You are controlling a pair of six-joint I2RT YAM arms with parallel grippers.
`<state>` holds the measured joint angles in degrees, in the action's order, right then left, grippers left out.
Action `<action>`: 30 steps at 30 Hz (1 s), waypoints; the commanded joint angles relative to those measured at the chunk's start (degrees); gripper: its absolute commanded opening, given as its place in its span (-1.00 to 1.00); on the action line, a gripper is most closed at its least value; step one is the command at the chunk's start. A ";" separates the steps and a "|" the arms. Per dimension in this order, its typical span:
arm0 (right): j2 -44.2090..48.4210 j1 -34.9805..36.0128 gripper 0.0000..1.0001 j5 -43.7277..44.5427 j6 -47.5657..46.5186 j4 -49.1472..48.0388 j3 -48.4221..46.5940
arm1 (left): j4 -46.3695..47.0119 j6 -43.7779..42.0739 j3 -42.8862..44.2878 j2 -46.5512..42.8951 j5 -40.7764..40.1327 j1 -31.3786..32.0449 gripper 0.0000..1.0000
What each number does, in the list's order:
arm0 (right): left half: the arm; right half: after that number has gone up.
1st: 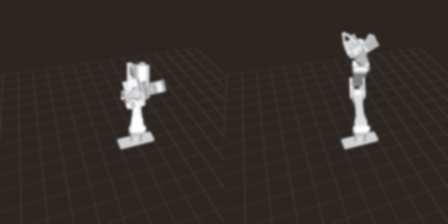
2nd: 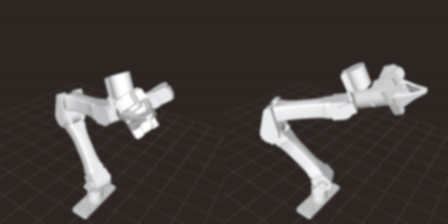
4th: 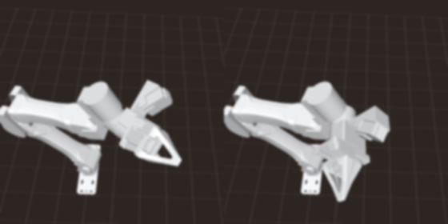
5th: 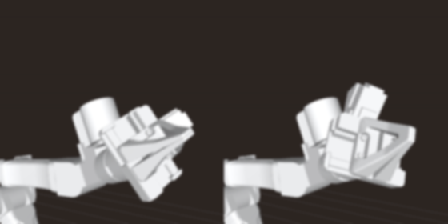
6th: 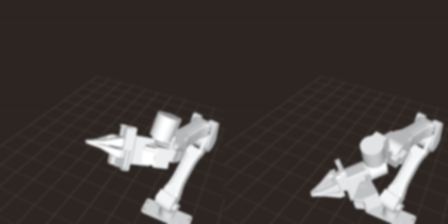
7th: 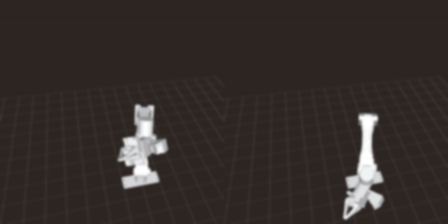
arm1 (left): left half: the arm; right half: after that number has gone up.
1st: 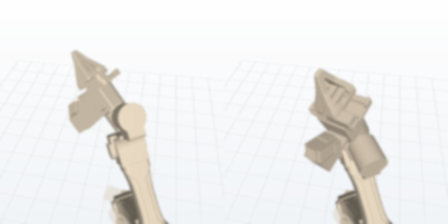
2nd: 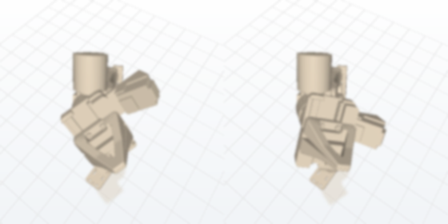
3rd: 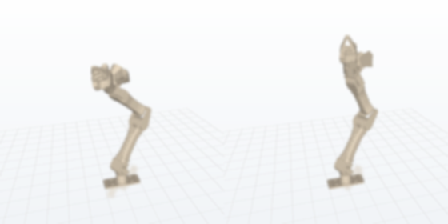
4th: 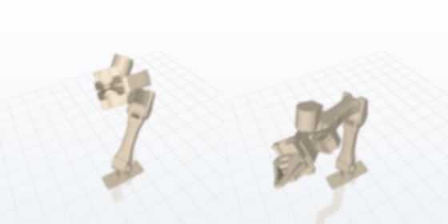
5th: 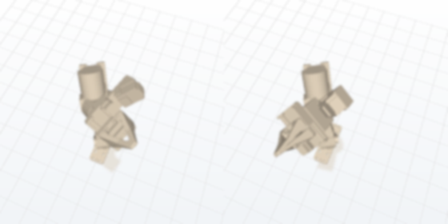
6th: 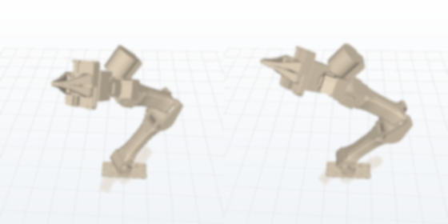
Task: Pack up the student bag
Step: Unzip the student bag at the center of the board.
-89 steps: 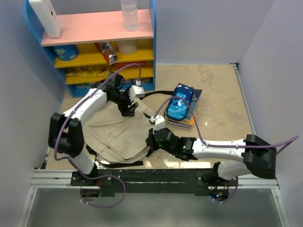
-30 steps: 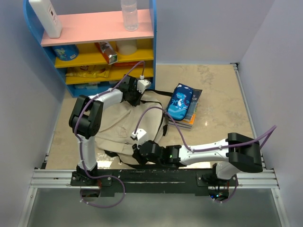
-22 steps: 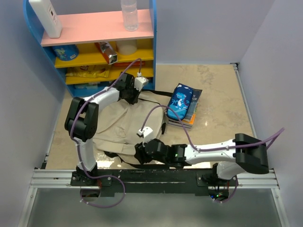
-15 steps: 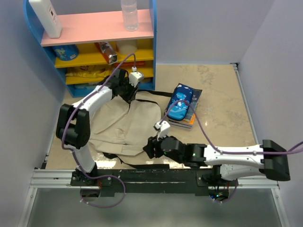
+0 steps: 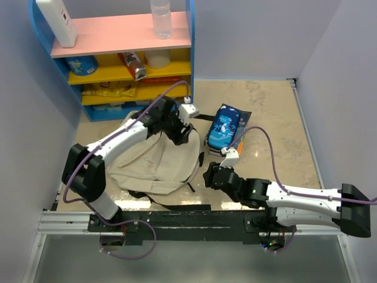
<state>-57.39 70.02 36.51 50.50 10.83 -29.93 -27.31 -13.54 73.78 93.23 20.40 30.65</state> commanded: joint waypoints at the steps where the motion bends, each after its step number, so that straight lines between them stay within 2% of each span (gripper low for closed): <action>1: 6.05 -0.06 0.04 5.23 6.45 4.54 2.24 | 3.22 5.97 -2.06 3.52 -1.41 5.64 0.34; 5: 9.04 -0.06 0.04 5.24 7.33 5.52 4.00 | 5.33 8.79 -2.67 5.29 -5.28 9.41 0.47; 6: 9.13 -0.14 0.03 5.24 7.42 5.43 4.53 | 6.73 9.14 -3.46 5.21 -6.59 9.95 0.99; 14: 6.94 -0.06 0.01 4.53 6.37 3.67 4.53 | 10.43 11.34 -7.58 5.03 -10.99 13.20 1.00; 20: 5.53 -0.06 0.00 4.45 5.31 2.27 3.39 | 13.07 8.63 -9.79 6.61 -18.98 16.45 1.00; 22: 5.53 -0.06 -0.01 4.36 5.31 2.00 3.30 | 13.60 7.66 -9.88 7.31 -19.70 16.37 0.90; 23: 5.62 -0.06 -0.01 4.27 5.31 2.18 3.22 | 13.51 7.39 -9.88 7.32 -19.87 16.45 0.66; 25: 5.88 -0.06 -0.02 4.36 5.48 2.18 3.30 | 13.68 6.87 -10.14 5.92 -19.79 16.37 0.37; 26: 5.79 -0.06 -0.03 4.36 5.40 2.09 3.39 | 13.60 6.77 -10.58 5.13 -19.53 16.45 0.09; 27: 5.97 -0.06 -0.03 4.36 5.31 1.83 3.39 | 13.51 6.69 -10.76 3.47 -19.26 16.37 -0.03; 28: 5.88 -0.14 -0.03 4.36 5.31 1.65 3.48 | 13.34 6.34 -11.02 2.67 -19.17 16.37 -0.30; 30: 5.18 -0.14 -0.03 4.18 5.22 0.95 3.48 | 12.37 6.07 -11.02 0.64 -19.61 16.37 -0.48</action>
<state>-51.86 70.02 39.11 55.55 14.46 -25.10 -16.56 -5.85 63.18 99.48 2.55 47.27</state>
